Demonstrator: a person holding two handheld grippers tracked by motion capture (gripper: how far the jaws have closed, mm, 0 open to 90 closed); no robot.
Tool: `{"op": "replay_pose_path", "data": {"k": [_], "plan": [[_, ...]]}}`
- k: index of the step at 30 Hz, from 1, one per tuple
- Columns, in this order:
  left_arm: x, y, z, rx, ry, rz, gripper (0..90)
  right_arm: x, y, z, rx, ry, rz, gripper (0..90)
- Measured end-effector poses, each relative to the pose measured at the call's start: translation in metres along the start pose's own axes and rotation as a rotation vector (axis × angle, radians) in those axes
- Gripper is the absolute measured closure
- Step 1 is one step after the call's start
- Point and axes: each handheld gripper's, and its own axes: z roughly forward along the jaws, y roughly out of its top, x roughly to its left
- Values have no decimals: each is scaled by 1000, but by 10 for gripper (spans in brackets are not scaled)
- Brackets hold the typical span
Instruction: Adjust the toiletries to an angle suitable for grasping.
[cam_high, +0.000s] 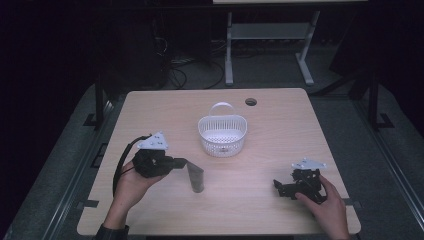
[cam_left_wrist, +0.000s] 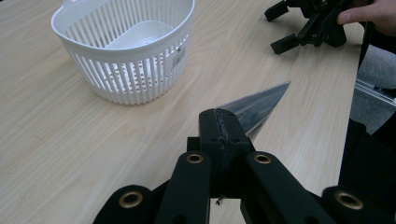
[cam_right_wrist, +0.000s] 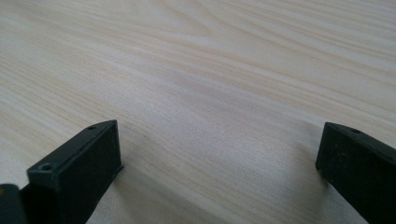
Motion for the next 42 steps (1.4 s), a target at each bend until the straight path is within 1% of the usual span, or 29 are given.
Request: {"op": "replay_pose_path", "data": {"k": [9,21,25,29,32,33,34,35,36,37,38,39,41,42], "plan": [[6,1,6,6,14,-6,897,0,0,0,0,1,2,0],[11,4,12,8,14,-1,897,0,0,0,0,2,1,0],[11,2,11,7,15,2,897,0,0,0,0,1,0,0],[11,-1,6,-1,16,-5,891,0,0,0,0,1,1,0],[11,-2,4,4,14,-1,806,0,0,0,0,1,0,0],[11,-2,4,2,14,-4,806,0,0,0,0,1,0,0],[10,-3,4,6,9,-8,745,0,0,0,0,1,0,0],[10,-3,4,6,9,-8,722,0,0,0,0,1,0,0],[10,-3,3,10,3,-11,663,0,0,0,0,1,0,0],[10,-3,3,13,1,-11,663,0,0,0,0,1,0,0],[9,-3,3,12,1,-13,630,0,0,0,0,1,0,0],[9,-3,2,11,-8,-19,540,0,0,0,0,1,1,0],[9,-3,1,7,-9,-20,459,0,0,0,0,1,0,0],[8,-4,1,12,-15,-17,459,0,0,0,0,1,1,0]]}}
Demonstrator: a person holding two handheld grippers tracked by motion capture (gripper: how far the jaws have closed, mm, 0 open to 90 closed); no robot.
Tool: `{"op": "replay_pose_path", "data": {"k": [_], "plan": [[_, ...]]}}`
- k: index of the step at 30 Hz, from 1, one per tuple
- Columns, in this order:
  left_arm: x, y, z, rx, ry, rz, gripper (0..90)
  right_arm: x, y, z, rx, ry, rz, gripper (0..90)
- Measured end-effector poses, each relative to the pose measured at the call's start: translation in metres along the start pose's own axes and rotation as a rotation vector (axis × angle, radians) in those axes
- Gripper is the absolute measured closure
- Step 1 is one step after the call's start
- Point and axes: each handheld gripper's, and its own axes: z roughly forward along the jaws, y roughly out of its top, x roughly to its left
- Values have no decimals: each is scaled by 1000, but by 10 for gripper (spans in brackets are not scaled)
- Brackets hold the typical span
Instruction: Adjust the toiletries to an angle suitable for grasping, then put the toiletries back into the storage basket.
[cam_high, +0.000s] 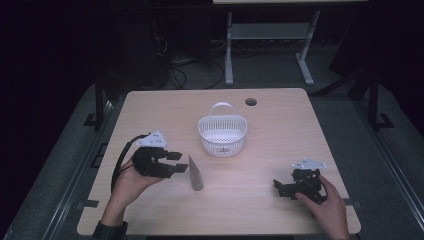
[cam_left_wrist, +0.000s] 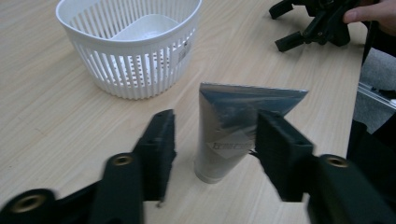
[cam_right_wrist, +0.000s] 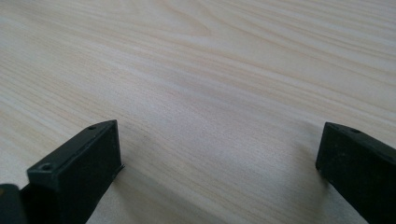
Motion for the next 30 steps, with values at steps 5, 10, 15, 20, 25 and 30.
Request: {"op": "replay_pose_path", "data": {"k": [5,10,15,20,25,30], "plan": [[-4,1,-1,9,2,13,232,0,0,0,1,0,-2,0],[-9,4,-1,20,18,28,145,0,0,0,0,0,0,0],[-16,9,2,25,10,38,133,0,0,0,0,-1,0,0],[-19,13,6,30,14,40,133,0,0,0,1,-1,0,0],[-20,16,10,39,10,43,133,0,0,0,0,-1,0,0],[-21,21,18,50,5,53,133,0,0,0,0,0,0,0]]}}
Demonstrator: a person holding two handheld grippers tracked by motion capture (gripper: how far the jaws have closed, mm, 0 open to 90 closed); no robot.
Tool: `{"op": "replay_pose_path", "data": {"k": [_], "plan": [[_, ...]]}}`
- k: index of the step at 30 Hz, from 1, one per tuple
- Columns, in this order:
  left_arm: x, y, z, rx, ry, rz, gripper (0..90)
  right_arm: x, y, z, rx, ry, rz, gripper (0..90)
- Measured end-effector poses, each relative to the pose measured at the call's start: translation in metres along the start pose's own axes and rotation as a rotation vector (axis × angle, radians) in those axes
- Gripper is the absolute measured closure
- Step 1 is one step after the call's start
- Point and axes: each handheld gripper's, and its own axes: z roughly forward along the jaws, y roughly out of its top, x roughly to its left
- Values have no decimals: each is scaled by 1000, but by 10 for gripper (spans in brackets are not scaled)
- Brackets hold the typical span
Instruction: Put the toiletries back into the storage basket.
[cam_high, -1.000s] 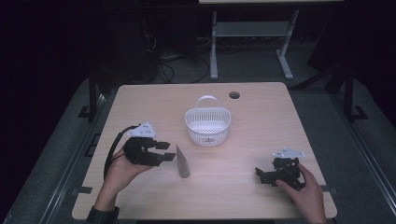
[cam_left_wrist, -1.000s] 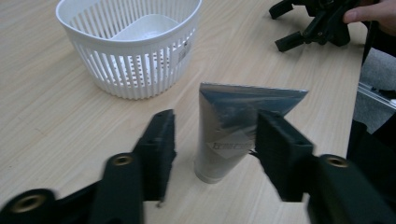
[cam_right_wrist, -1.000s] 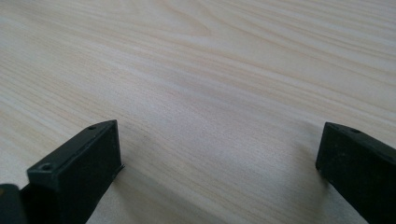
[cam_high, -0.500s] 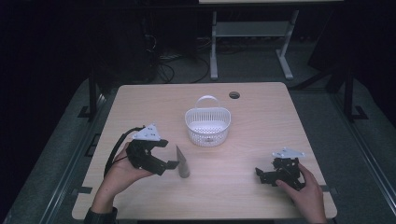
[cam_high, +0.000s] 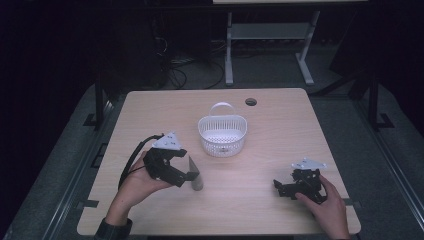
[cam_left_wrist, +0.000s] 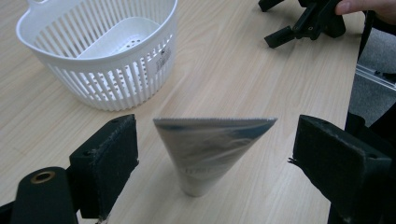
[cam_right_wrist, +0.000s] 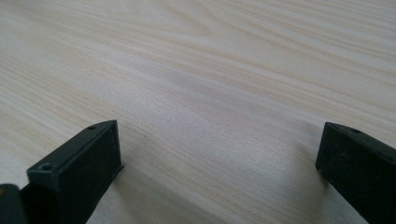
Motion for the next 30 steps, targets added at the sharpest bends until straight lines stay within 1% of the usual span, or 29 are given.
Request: {"op": "replay_pose_path", "data": {"k": [7,8,11,12,13,15,17,18,19,21,22,23,24,27,28,30], "plan": [[-2,6,11,9,-9,12,133,0,0,0,0,0,2,0],[-3,8,14,15,-11,21,133,0,0,0,0,0,1,0],[-4,9,19,17,-10,20,134,0,0,0,0,0,0,0],[-3,10,20,22,-10,26,134,0,0,0,0,0,0,0],[-4,10,22,24,-10,22,134,0,0,0,0,0,0,0],[-3,10,26,40,-6,29,136,0,0,0,0,1,2,0],[-3,9,27,42,-6,28,141,0,0,0,1,1,2,0],[-3,9,28,52,-6,33,141,0,0,0,0,1,1,0],[-3,9,28,49,-5,23,143,0,0,0,0,1,1,0],[-3,8,28,52,2,21,148,0,0,0,0,0,2,0],[-3,8,28,61,5,21,158,0,0,0,0,-1,0,0],[-3,8,28,61,5,21,179,0,0,0,0,-1,0,0],[-2,8,27,64,3,26,179,0,0,0,0,-1,0,0],[-2,8,27,63,6,23,236,0,0,0,0,-1,0,0],[-2,7,27,70,7,26,236,0,0,0,0,0,0,0],[-2,7,26,69,8,19,254,0,0,0,0,0,1,0]]}}
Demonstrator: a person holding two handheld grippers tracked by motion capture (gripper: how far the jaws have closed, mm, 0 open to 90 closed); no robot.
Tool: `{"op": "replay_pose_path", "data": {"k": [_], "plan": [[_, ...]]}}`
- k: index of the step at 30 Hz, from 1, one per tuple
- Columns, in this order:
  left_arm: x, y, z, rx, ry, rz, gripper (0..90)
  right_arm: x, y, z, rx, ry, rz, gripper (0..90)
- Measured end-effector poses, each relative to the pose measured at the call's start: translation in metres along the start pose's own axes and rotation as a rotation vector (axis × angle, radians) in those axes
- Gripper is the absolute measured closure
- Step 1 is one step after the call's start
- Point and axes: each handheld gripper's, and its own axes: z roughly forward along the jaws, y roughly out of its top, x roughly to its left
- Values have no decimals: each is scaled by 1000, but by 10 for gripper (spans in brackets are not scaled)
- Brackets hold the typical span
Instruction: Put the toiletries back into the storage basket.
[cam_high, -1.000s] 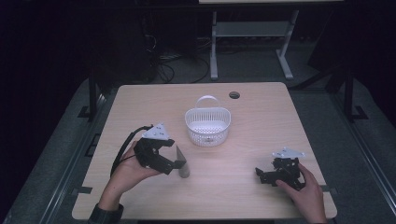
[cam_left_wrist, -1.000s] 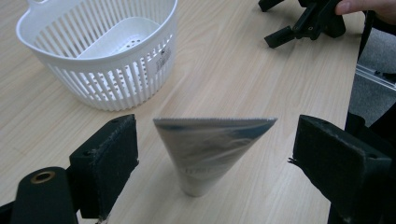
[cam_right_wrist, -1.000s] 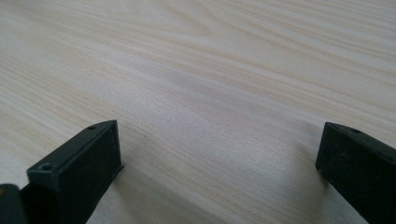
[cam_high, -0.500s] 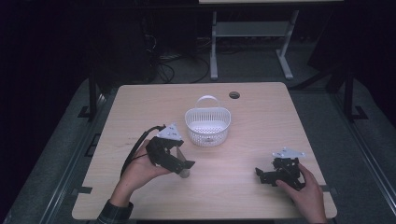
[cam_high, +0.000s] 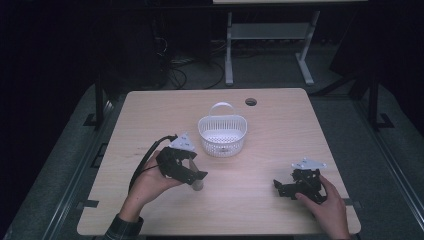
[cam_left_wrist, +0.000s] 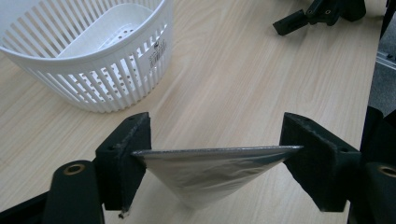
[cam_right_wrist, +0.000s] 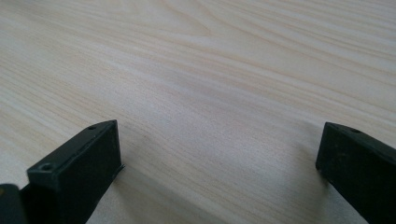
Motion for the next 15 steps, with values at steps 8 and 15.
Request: {"op": "replay_pose_path", "data": {"k": [8,15], "plan": [[1,0,-2,0,6,3,290,0,0,0,0,0,0,0],[1,1,-2,1,7,-8,293,0,0,0,0,-1,-1,0]]}}
